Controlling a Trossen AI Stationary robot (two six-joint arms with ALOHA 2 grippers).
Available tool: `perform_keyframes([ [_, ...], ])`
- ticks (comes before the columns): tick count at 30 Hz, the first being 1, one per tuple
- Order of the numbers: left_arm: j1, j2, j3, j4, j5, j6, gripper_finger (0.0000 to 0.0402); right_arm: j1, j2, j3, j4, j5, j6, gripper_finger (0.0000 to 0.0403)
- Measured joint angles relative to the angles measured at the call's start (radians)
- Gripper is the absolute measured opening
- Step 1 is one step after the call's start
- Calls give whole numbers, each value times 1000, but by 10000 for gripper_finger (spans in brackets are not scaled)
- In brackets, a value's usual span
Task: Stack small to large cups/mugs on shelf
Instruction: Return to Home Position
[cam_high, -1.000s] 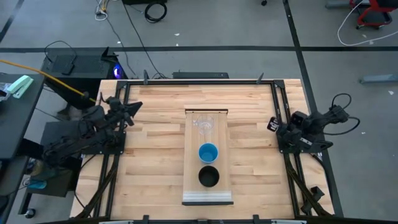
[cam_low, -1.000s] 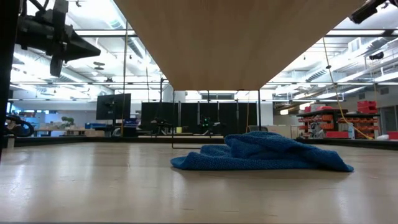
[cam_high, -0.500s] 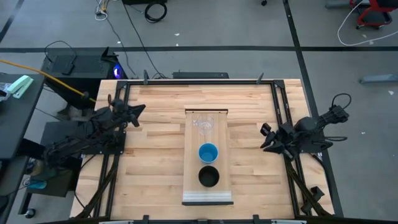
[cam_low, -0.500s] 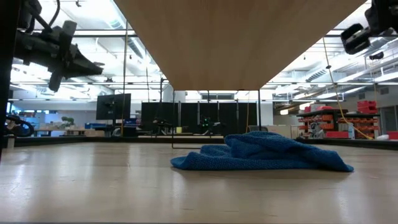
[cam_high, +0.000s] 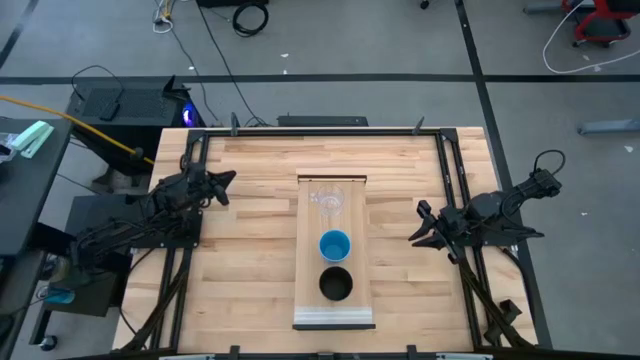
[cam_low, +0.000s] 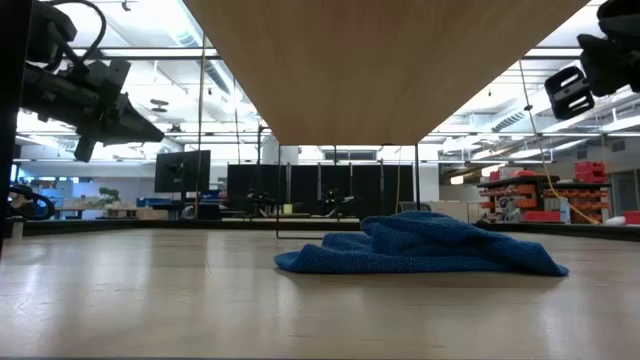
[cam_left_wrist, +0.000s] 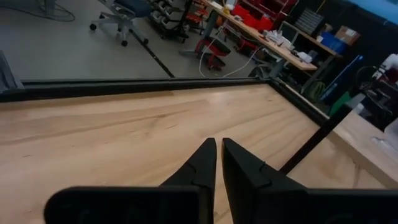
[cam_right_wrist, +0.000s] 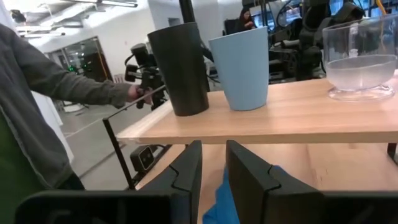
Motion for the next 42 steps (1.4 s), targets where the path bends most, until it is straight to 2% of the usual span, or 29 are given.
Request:
perform_keyframes([
  [5,0,0,-6,67,-12,-6,24,0,0,0,-2,0,-18,79],
  [12,0,0,-6,331,-39,103,29,0,1,0,-2,0,-30,79],
  [17,0,0,-9,370,-39,129,36,0,1,0,-2,0,-44,79],
  [24,-2,0,-99,499,-32,128,28,0,1,1,-2,0,-38,79],
  [31,-1,0,-99,463,-31,256,24,0,1,1,-2,0,-40,79],
  [35,-1,2,-98,379,-28,233,31,0,1,1,-2,0,-47,79],
  [42,-2,13,-97,377,-24,255,34,0,2,1,-3,0,-119,79],
])
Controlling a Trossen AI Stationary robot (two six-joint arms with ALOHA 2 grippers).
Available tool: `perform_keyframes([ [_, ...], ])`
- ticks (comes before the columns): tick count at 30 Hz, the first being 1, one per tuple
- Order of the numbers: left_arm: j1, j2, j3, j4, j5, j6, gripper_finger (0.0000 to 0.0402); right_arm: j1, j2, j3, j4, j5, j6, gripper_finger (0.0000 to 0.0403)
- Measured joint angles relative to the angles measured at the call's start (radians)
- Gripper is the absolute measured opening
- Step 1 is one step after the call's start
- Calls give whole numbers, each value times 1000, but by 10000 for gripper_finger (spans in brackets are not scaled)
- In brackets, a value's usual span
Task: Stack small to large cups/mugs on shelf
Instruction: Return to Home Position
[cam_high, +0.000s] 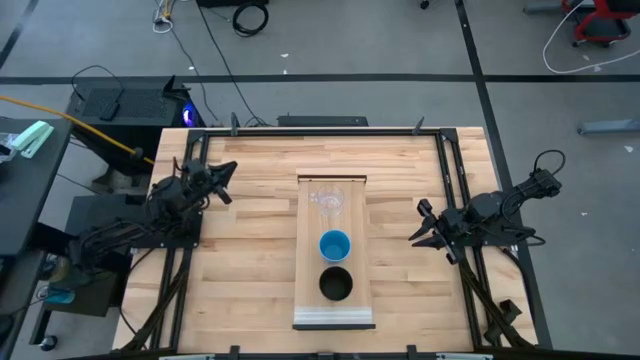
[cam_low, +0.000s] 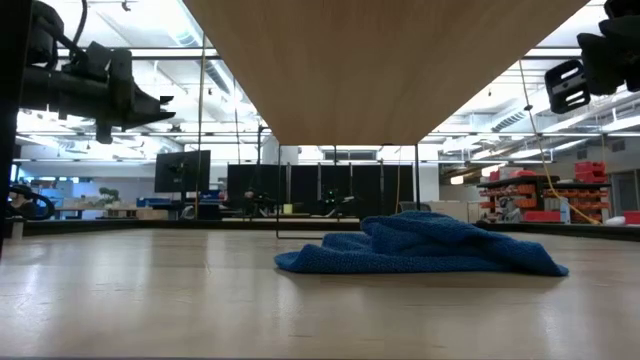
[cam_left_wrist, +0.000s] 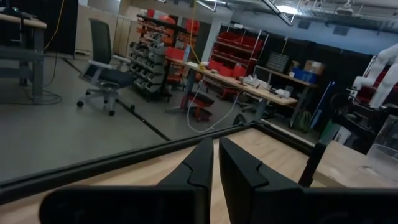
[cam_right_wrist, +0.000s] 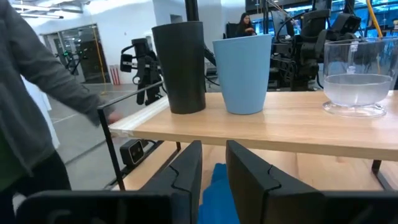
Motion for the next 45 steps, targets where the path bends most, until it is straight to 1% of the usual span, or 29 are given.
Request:
perform_keyframes([
  [7,0,0,0,3,-1,-4,25,0,0,0,0,0,6,79],
  [16,0,0,0,3,-2,-4,36,0,0,0,0,0,8,79],
  [28,0,0,0,3,-2,-5,23,0,0,0,0,0,8,79],
  [38,0,0,0,3,-2,-5,36,0,0,0,0,0,8,79],
  [45,0,0,0,3,-2,-5,29,0,0,0,0,0,8,79],
])
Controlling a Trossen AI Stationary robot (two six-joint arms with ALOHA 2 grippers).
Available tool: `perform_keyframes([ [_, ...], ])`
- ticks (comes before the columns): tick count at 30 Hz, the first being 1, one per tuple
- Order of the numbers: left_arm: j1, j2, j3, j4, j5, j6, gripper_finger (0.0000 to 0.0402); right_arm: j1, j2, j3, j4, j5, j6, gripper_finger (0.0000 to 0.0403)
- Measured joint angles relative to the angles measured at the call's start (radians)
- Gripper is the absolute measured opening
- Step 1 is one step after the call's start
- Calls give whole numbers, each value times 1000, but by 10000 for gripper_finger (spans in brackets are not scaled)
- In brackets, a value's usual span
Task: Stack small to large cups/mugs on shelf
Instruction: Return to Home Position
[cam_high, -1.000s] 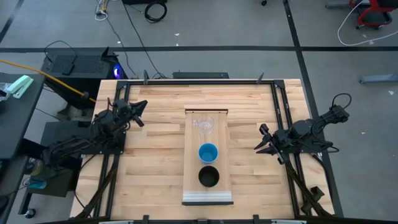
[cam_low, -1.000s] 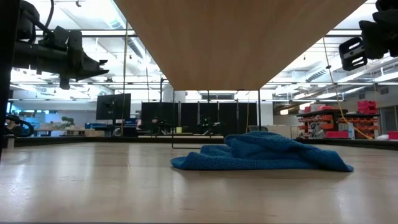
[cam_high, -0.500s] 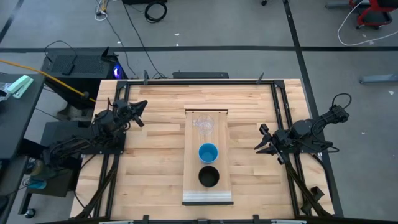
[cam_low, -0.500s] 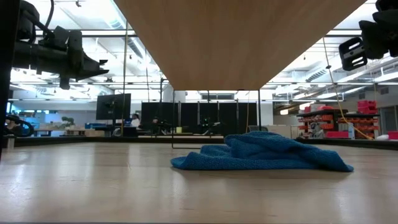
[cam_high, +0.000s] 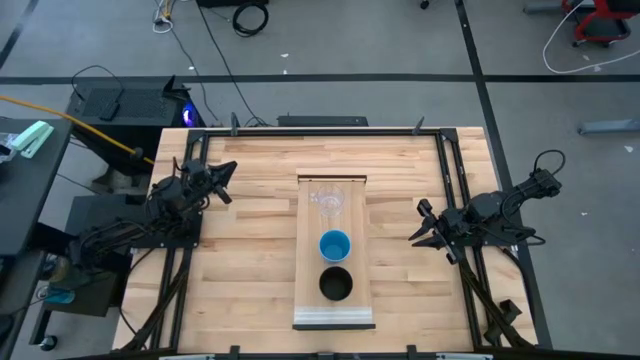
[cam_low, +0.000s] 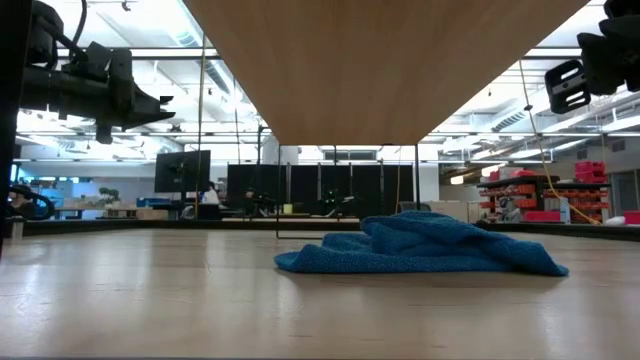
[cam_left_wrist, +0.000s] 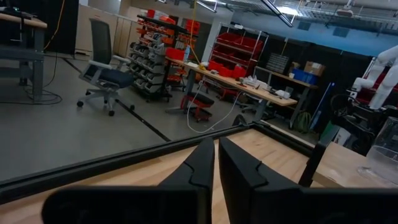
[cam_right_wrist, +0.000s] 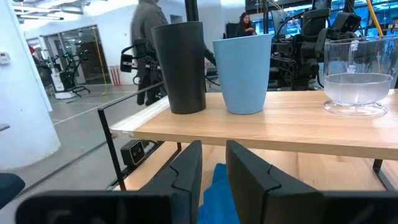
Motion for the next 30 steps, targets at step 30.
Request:
perform_keyframes([
  [30,0,0,0,0,0,0,29,0,0,0,0,0,0,79],
])
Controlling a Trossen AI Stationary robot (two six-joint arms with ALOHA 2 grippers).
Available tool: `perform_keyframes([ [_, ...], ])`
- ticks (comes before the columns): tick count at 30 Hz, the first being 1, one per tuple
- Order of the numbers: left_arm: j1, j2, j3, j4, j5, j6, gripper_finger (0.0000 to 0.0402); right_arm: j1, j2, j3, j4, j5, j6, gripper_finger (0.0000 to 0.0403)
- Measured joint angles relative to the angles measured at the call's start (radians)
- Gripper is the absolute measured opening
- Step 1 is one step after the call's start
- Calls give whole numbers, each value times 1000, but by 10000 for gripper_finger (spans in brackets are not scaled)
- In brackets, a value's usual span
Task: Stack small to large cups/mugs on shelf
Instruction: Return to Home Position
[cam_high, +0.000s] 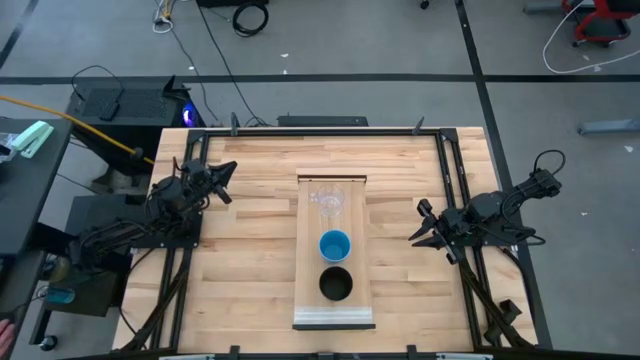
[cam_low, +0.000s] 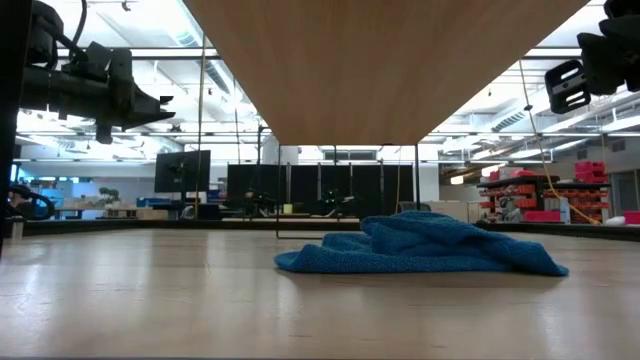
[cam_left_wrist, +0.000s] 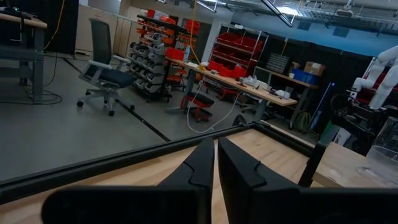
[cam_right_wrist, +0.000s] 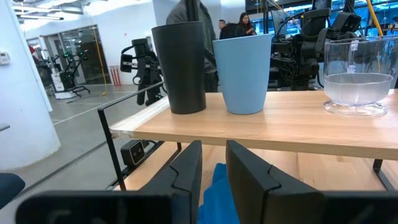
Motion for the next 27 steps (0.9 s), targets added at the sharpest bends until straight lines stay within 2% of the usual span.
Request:
perform_keyframes([
  [27,0,0,0,0,0,0,36,0,0,0,0,0,0,79],
])
